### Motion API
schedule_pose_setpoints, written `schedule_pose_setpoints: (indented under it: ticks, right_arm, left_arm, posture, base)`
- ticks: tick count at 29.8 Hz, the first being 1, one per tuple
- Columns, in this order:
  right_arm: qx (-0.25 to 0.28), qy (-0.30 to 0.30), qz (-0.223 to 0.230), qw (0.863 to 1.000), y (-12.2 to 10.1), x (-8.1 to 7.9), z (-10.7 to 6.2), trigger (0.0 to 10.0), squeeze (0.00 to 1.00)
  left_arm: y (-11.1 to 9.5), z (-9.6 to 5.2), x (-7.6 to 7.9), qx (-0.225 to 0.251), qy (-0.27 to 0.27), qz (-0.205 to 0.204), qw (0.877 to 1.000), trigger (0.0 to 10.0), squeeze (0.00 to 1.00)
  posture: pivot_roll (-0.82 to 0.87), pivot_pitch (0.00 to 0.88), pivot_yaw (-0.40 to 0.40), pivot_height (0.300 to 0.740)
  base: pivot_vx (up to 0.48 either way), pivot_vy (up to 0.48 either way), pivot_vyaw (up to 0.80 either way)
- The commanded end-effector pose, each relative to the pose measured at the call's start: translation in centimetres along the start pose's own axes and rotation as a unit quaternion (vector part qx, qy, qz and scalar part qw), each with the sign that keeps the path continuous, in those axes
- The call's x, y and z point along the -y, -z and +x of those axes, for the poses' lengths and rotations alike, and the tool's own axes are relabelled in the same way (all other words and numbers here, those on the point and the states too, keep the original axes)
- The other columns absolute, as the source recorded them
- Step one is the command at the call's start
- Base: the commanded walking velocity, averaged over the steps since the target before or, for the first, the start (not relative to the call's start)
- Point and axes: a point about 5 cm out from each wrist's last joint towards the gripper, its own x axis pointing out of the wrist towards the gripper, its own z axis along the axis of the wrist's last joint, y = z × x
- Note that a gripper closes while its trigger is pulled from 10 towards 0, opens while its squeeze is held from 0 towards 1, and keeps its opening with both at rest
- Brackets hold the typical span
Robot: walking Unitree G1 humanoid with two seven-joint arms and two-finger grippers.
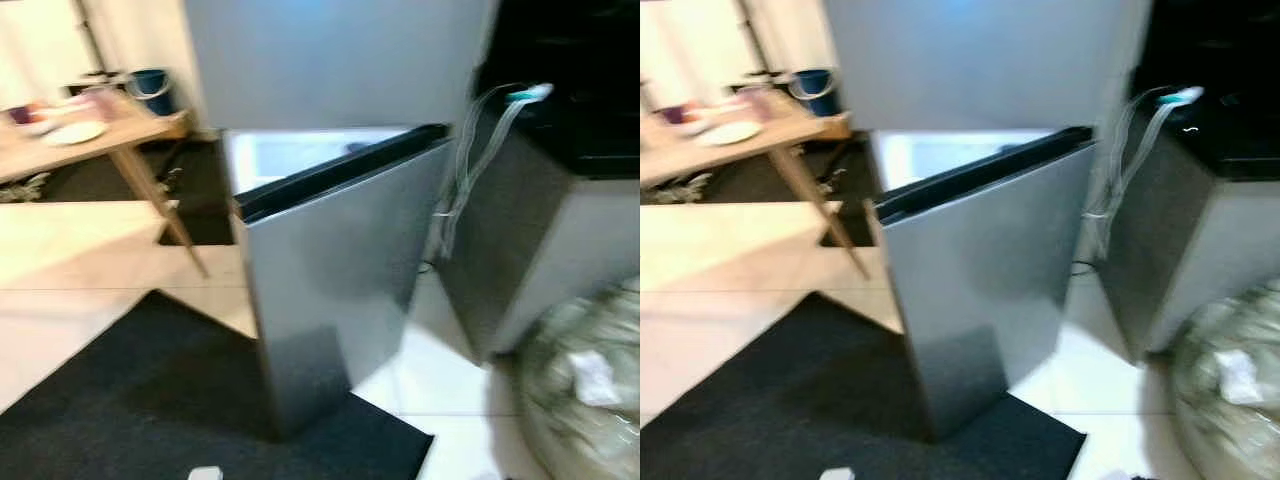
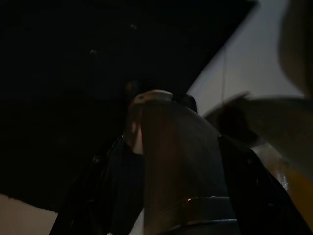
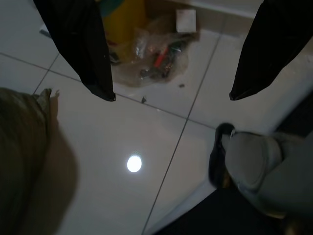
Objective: Restocking fridge
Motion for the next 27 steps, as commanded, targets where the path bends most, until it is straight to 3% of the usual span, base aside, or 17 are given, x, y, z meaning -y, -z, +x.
schedule_pose_setpoints:
  ticks: [1, 27]
  right_arm:
    - [-0.007, 0.002, 0.002, 1.000, 0.50, -0.15, -0.01, 10.0, 0.00]
    - [-0.014, 0.002, -0.025, 1.000, 1.25, -0.28, -0.07, 10.0, 0.00]
  left_arm:
    - [0.94, -0.18, -0.08, -0.022, -0.002, 0.003, 1.000, 10.0, 0.00]
    - [1.40, -0.17, 0.13, -0.028, -0.002, 0.001, 1.000, 10.0, 0.00]
  posture:
    - [-0.18, 0.052, 0.027, 0.740]
    - [-0.19, 0.063, 0.018, 0.740]
  base:
    - [0.000, 0.000, 0.79]
    - [0.000, 0.000, 0.79]
